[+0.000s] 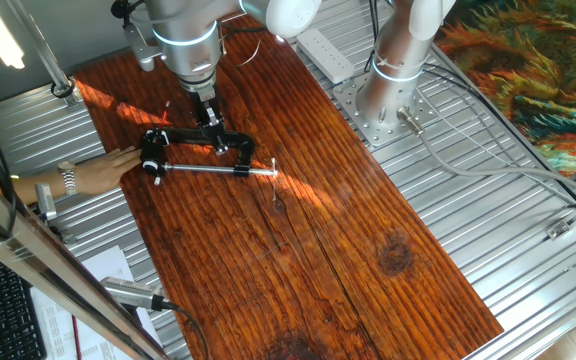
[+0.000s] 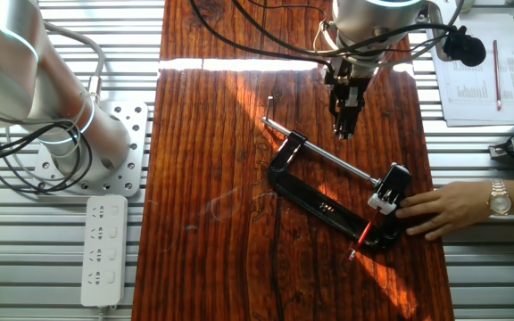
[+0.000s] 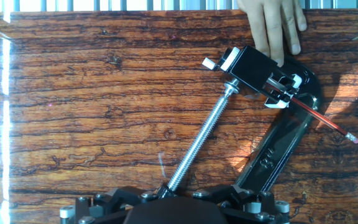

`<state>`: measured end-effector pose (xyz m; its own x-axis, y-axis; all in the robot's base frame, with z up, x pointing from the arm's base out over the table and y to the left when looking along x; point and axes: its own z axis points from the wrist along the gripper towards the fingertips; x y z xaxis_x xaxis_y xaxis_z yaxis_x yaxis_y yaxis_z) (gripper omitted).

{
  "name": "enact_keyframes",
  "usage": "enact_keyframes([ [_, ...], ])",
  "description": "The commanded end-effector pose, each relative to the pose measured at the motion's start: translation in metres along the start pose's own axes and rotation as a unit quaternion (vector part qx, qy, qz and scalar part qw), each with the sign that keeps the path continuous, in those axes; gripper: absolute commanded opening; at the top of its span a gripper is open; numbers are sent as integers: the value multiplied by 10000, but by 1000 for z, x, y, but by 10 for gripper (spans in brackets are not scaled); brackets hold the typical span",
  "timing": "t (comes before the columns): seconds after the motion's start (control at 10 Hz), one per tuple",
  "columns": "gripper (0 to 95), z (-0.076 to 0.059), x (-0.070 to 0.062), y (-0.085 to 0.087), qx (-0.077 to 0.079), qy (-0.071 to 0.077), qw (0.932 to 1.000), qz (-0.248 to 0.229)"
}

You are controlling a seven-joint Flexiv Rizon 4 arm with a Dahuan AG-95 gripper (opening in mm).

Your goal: Sharpen the pencil with a pencil sharpener

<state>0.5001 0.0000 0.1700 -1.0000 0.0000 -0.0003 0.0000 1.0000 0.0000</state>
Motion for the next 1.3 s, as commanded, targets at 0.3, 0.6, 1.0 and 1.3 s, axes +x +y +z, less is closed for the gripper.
enact_keyframes([
  [0.3, 0, 0, 0, 0, -80, 120, 9990, -427],
  [0.6, 0, 0, 0, 0, -80, 126, 9990, -424],
  [1.0, 0, 0, 0, 0, -72, 125, 9990, -433],
  [1.3, 0, 0, 0, 0, -68, 126, 9990, -420],
])
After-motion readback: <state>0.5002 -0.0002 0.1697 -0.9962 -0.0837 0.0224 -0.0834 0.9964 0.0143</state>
